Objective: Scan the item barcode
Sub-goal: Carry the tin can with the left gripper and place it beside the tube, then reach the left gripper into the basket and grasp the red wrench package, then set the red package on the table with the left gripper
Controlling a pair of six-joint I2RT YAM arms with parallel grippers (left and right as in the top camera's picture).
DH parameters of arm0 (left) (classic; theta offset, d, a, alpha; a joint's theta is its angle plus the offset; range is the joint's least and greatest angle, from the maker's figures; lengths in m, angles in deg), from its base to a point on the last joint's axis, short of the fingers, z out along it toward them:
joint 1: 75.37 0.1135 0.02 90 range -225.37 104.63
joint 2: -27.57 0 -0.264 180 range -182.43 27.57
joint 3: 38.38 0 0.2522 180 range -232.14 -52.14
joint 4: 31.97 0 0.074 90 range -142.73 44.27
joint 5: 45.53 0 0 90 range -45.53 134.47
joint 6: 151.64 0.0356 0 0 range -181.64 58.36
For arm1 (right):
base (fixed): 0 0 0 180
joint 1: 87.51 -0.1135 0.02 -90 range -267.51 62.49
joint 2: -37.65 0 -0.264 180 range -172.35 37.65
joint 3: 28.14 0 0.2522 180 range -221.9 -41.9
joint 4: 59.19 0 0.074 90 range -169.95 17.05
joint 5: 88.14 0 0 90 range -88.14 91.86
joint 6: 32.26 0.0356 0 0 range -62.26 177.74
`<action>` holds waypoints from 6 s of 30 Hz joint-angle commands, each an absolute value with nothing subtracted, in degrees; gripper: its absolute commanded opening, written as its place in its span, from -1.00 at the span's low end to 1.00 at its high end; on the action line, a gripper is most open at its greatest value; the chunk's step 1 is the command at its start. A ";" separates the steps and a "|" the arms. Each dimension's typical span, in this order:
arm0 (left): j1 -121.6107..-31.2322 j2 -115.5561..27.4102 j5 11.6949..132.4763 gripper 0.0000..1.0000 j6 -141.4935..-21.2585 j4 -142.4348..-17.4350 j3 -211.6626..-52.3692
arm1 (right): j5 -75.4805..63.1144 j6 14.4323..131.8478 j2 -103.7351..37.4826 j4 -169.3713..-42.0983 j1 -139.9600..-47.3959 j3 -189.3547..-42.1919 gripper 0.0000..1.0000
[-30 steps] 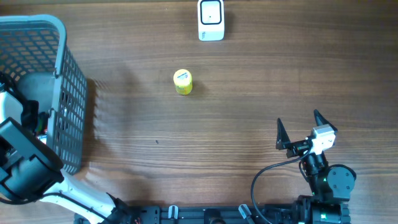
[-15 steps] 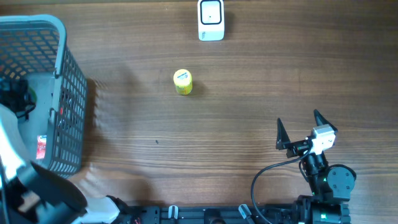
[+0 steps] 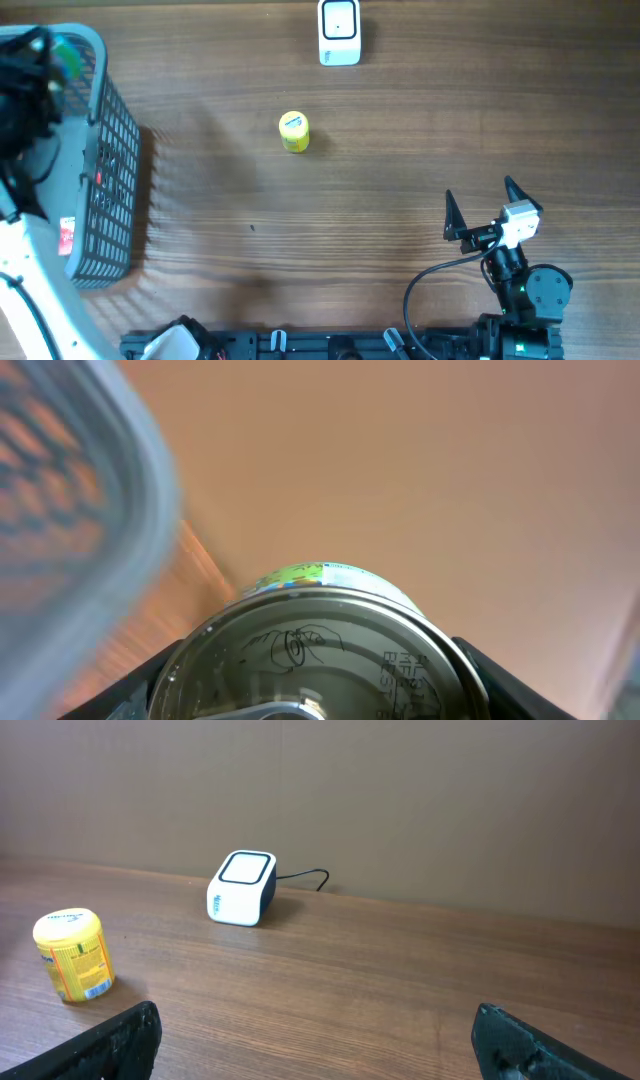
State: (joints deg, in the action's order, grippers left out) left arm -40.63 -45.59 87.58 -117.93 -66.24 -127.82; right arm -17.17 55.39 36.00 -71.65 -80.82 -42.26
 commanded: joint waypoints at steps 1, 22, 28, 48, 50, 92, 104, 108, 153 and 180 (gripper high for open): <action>-52.52 -44.65 90.99 0.29 -119.29 -61.67 -128.02 | -17.04 56.29 36.26 -71.39 -80.68 -42.19 0.99; -109.98 -70.77 58.77 0.39 -111.29 -70.63 -127.99 | -17.04 56.29 36.26 -71.39 -80.68 -42.19 1.00; -113.48 -75.73 40.70 0.40 -111.29 -76.54 -127.99 | -17.04 56.29 36.26 -71.39 -80.68 -42.19 1.00; -114.27 -86.68 47.37 0.50 -58.44 -78.85 -127.86 | -17.04 56.29 36.26 -71.39 -80.68 -42.19 1.00; -114.27 -88.34 48.72 0.51 -57.26 -79.05 -127.86 | -17.04 56.31 36.26 -71.39 -80.68 -42.19 1.00; -34.31 -47.41 30.10 1.00 -119.09 -105.21 -132.78 | -17.04 56.29 36.26 -71.39 -80.68 -42.19 1.00; -35.91 -74.42 29.86 1.00 -115.46 -104.69 -121.13 | -17.04 56.29 36.26 -71.39 -80.68 -42.19 1.00; -36.04 -74.44 29.64 1.00 -114.33 -95.01 -113.33 | -17.04 56.29 36.26 -71.41 -80.68 -42.19 1.00; -98.27 -45.48 68.83 0.43 -73.80 -90.98 -128.28 | -17.04 56.29 36.26 -71.39 -80.68 -42.19 1.00; -116.30 -78.07 42.47 1.00 -62.22 -106.28 -128.23 | -17.04 56.31 36.26 -71.39 -80.68 -42.19 1.00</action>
